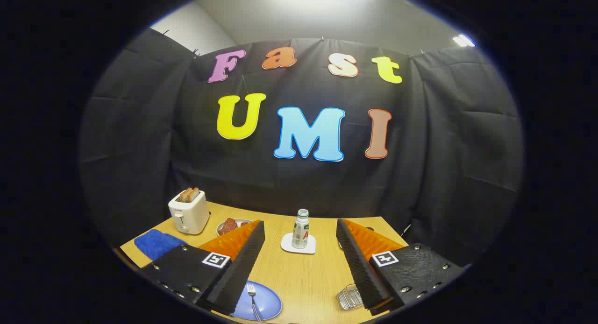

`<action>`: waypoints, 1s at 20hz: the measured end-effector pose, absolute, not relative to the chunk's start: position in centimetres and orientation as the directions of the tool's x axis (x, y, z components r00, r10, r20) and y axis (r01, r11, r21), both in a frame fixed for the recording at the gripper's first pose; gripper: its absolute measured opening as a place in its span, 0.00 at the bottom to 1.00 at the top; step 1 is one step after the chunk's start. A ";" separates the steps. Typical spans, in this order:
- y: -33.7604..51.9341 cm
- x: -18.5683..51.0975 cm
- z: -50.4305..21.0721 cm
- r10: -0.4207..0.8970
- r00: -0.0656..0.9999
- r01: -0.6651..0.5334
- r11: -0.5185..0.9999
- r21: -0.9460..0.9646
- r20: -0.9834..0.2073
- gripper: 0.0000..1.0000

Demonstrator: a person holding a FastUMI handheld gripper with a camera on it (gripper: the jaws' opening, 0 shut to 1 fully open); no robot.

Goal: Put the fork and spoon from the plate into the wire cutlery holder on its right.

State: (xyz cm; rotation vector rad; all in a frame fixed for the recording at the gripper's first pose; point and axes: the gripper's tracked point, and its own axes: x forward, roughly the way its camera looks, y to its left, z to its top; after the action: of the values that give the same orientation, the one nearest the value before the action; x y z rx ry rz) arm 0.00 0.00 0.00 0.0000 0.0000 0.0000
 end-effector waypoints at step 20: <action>2.4 0.9 -4.5 0.090 0.983 -0.097 0.994 -0.039 -0.162 0.95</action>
State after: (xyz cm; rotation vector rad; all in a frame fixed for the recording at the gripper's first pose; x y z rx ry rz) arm 0.87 2.40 -4.52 -0.0473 0.1612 0.0943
